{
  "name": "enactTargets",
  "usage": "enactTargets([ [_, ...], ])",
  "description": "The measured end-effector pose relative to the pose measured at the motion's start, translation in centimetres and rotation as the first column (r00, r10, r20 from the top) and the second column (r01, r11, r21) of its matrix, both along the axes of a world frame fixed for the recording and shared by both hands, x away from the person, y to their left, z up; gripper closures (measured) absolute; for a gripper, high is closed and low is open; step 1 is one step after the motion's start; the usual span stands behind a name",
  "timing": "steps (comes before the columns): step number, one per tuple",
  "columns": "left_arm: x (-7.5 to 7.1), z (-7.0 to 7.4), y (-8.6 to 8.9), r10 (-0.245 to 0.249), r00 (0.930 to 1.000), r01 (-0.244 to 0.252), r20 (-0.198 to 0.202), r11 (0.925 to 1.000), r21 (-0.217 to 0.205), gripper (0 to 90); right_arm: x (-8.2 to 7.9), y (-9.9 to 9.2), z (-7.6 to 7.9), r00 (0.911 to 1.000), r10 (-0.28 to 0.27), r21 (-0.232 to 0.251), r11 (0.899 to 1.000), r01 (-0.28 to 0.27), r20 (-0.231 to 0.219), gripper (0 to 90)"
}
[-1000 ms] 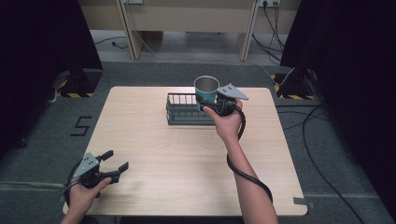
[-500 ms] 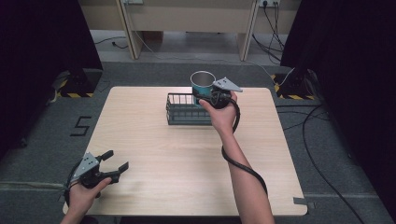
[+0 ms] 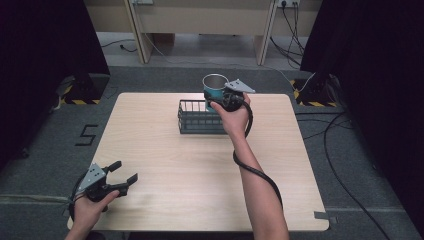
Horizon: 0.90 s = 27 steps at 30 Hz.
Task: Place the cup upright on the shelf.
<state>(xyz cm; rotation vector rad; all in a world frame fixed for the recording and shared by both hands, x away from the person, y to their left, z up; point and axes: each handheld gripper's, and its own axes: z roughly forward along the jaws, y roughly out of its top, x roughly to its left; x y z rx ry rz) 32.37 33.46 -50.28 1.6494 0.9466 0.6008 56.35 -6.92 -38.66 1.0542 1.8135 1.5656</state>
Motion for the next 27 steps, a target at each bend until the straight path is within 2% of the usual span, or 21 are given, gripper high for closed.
enactTargets([
  [10, 0.0, 0.0, 0.0, -0.002, 1.0000, 0.002, 0.002, 1.0000, -0.001, 14.9, 1.3, 1.3, -0.7, 0.9995, 0.000, -0.017, 1.000, -0.001, -0.031, 16.7],
  [27, 0.0, 0.1, 0.0, -0.007, 1.0000, 0.007, 0.005, 1.0000, -0.005, 14.9, 2.4, 1.8, -2.8, 0.9959, -0.012, -0.052, 0.999, 0.008, -0.090, 16.6],
])
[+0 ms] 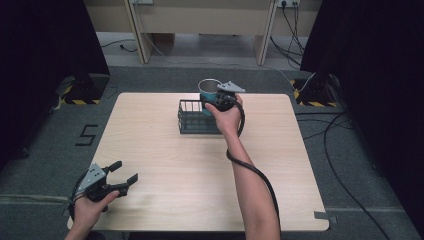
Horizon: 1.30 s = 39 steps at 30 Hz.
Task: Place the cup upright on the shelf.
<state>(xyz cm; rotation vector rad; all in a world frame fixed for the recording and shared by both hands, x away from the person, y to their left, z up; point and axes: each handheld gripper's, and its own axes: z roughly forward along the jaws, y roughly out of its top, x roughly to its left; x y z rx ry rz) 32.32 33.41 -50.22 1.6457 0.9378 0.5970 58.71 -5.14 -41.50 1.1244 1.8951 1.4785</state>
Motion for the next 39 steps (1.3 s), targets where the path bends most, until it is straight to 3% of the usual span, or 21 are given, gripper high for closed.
enactTargets([
  [20, 0.0, 0.0, -0.1, -0.003, 1.0000, 0.003, 0.000, 1.0000, 0.003, 14.9, 0.0, 0.6, -2.5, 0.9954, 0.001, -0.074, 0.997, -0.008, -0.095, 15.8],
  [26, 0.0, 0.0, -0.1, -0.005, 1.0000, 0.005, 0.000, 1.0000, 0.006, 14.8, -0.3, 0.9, -2.4, 0.9946, 0.001, -0.078, 0.997, -0.009, -0.103, 13.4],
  [31, 0.0, 0.0, -0.1, 0.000, 1.0000, 0.000, 0.000, 1.0000, 0.003, 14.8, -0.8, 0.9, -2.1, 0.9887, -0.023, -0.061, 0.998, 0.014, -0.148, 13.7],
  [39, 0.0, 0.0, 0.0, 0.003, 1.0000, -0.003, 0.003, 1.0000, 0.003, 14.7, -1.9, 0.0, -1.6, 0.9873, -0.040, -0.070, 0.997, 0.029, -0.154, 13.4],
])
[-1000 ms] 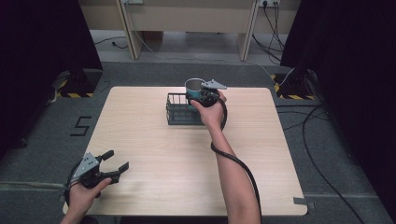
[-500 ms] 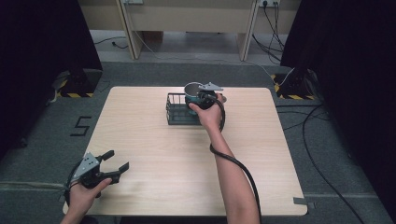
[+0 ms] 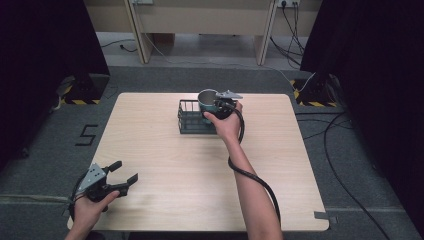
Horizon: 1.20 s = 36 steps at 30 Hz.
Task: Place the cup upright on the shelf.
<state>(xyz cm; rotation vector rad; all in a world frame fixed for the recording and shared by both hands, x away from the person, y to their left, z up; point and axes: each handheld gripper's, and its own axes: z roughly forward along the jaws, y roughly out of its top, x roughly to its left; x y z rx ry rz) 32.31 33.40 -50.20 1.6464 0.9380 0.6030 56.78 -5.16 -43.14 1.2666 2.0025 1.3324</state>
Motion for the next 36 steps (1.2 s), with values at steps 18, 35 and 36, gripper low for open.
enactTargets([
  [18, 0.0, 0.0, 0.0, 0.003, 1.0000, -0.003, 0.003, 1.0000, 0.005, 14.7, -4.3, -3.8, 0.4, 0.9987, 0.006, 0.020, 1.000, -0.007, 0.051, 14.9],
  [35, 0.0, 0.0, 0.0, 0.006, 1.0000, -0.006, 0.000, 0.9999, 0.010, 14.7, -9.2, -8.2, -0.4, 0.9974, 0.012, 0.008, 1.000, -0.013, 0.071, 15.6],
  [36, 0.0, 0.0, 0.0, 0.007, 1.0000, -0.007, 0.001, 0.9999, 0.010, 14.7, -9.4, -8.3, -0.4, 0.9972, 0.010, 0.010, 1.000, -0.011, 0.074, 15.5],
])
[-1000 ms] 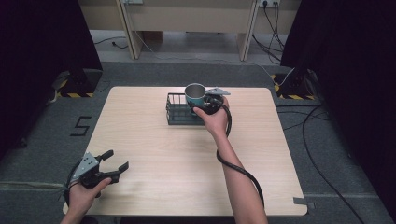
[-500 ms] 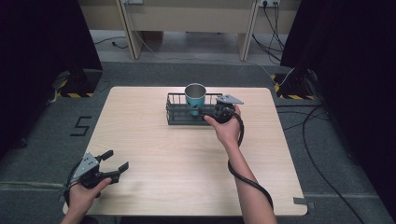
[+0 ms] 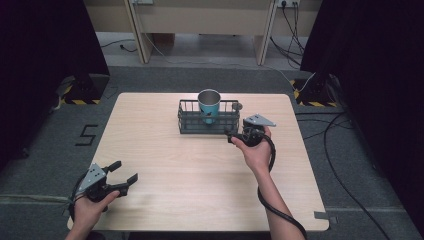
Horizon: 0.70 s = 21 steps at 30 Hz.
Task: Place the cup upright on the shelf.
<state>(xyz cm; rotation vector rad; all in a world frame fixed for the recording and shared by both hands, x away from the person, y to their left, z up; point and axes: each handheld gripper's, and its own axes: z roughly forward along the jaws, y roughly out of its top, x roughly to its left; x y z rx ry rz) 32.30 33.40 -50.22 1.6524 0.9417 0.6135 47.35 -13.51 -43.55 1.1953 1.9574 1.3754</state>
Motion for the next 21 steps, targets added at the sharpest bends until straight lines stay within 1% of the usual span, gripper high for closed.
enactTargets([
  [2, 0.0, 0.0, 0.0, 0.000, 1.0000, 0.000, 0.000, 1.0000, -0.001, 14.7, -0.7, -0.4, 0.0, 0.9999, -0.005, 0.007, 1.000, 0.005, 0.014, 15.0],
  [6, 0.0, 0.0, 0.0, 0.001, 1.0000, -0.001, 0.000, 1.0000, 0.001, 14.6, -1.7, -1.0, -0.2, 0.9999, 0.000, 0.000, 1.000, 0.000, 0.014, 15.0],
  [10, 0.0, 0.0, 0.0, 0.004, 1.0000, -0.004, 0.000, 1.0000, 0.005, 14.7, -2.6, -1.7, -0.3, 0.9996, -0.002, -0.005, 1.000, 0.002, 0.027, 15.0],
  [13, 0.0, 0.0, 0.0, 0.005, 1.0000, -0.005, 0.001, 1.0000, 0.006, 14.7, -3.3, -2.2, -0.5, 0.9996, -0.005, -0.008, 1.000, 0.006, 0.029, 15.1],
  [19, 0.0, 0.0, 0.0, 0.006, 1.0000, -0.006, 0.001, 1.0000, 0.006, 14.7, -4.8, -3.3, -1.4, 0.9997, -0.017, -0.006, 1.000, 0.017, 0.019, 15.2],
  [20, 0.0, 0.0, 0.0, 0.006, 1.0000, -0.006, 0.001, 1.0000, 0.006, 14.6, -5.0, -3.5, -1.6, 0.9995, -0.020, -0.007, 1.000, 0.020, 0.023, 15.3],
  [21, 0.0, 0.0, 0.0, 0.007, 1.0000, -0.007, 0.001, 1.0000, 0.006, 14.6, -5.4, -3.6, -1.7, 0.9996, -0.022, -0.001, 1.000, 0.022, 0.015, 15.3],
])
